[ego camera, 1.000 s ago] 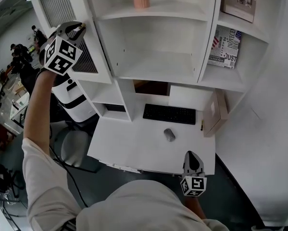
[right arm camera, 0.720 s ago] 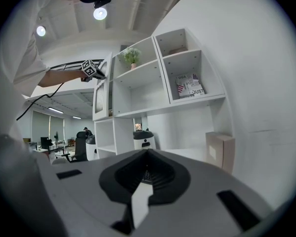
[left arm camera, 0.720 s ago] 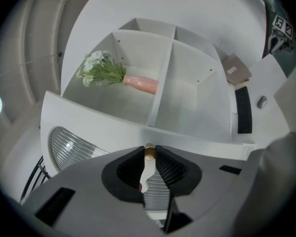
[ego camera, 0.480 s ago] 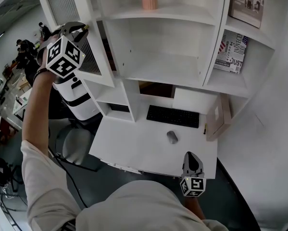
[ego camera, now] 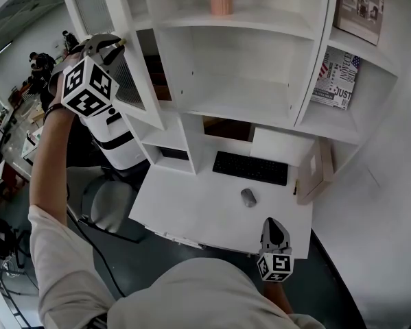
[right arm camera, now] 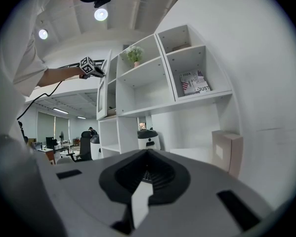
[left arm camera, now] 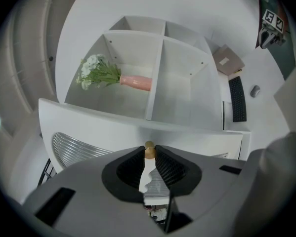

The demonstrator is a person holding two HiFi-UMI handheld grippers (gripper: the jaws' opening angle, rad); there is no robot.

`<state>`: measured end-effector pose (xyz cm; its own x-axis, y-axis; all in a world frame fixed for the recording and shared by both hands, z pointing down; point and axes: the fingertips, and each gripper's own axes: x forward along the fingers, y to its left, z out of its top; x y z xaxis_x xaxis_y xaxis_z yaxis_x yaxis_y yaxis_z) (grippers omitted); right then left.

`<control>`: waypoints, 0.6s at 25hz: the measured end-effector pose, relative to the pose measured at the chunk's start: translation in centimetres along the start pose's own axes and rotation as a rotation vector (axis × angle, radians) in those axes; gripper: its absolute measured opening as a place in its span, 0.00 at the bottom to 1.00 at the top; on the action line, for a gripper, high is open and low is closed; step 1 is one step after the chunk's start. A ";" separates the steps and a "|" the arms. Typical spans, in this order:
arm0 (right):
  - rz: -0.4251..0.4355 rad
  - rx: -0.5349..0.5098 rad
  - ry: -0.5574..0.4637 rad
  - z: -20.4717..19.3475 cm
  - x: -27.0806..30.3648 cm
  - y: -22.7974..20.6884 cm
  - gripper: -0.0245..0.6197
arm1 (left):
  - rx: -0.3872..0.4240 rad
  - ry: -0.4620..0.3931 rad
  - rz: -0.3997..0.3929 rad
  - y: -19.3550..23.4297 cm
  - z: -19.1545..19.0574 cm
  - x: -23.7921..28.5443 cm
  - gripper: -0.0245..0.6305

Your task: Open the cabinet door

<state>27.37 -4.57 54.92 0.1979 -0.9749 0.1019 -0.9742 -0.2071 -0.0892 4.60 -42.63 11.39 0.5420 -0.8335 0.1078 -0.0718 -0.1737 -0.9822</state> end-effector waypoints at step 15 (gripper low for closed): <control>0.037 -0.017 0.010 0.0 0.6 1.0 0.04 | -0.052 -0.034 -0.013 0.0 -2.4 -4.0 0.14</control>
<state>26.47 -5.38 54.92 0.1606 -0.9811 0.1083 -0.9826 -0.1693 -0.0764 0.42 -40.51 11.32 0.5713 -0.8127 0.1145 -0.1072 -0.2122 -0.9713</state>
